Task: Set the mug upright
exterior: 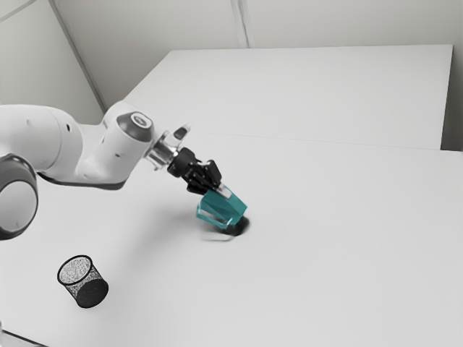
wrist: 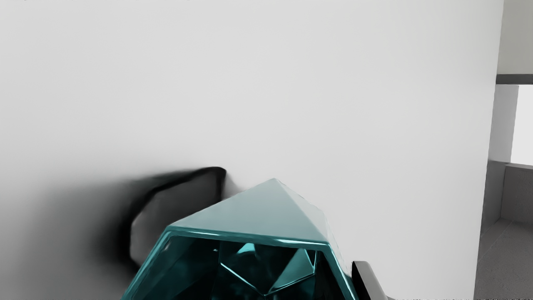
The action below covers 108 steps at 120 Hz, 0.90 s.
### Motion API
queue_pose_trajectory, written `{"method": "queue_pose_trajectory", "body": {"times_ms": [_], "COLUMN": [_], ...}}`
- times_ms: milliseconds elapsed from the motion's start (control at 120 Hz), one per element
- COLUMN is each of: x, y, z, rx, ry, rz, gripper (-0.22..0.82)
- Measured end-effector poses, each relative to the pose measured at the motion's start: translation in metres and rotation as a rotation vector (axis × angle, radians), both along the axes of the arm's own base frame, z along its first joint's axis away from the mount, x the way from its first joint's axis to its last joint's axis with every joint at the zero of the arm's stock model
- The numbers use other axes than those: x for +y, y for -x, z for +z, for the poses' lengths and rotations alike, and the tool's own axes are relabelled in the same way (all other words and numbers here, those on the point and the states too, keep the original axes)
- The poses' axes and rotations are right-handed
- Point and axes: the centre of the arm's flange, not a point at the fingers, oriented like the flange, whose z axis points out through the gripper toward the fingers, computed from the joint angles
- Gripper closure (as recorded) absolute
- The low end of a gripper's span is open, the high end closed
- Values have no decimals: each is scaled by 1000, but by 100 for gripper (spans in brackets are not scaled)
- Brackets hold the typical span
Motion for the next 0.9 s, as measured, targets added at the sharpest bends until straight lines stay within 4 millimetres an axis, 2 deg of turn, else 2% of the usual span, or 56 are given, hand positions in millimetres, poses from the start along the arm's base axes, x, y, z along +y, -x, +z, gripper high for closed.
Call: {"method": "queue_pose_trajectory", "body": {"times_ms": [283, 442, 667, 783, 900], "x": [1, 0, -11, -23, -30], "y": [-11, -14, -15, -17, -17], "z": [36, 50, 54, 58, 54], "rx": [-59, -85, -120, -158, -181], "ry": [-138, -264, -466, -571, -653], "rz": [-105, -190, -315, -377, -420], "gripper": [78, 78, 78, 78, 78]}}
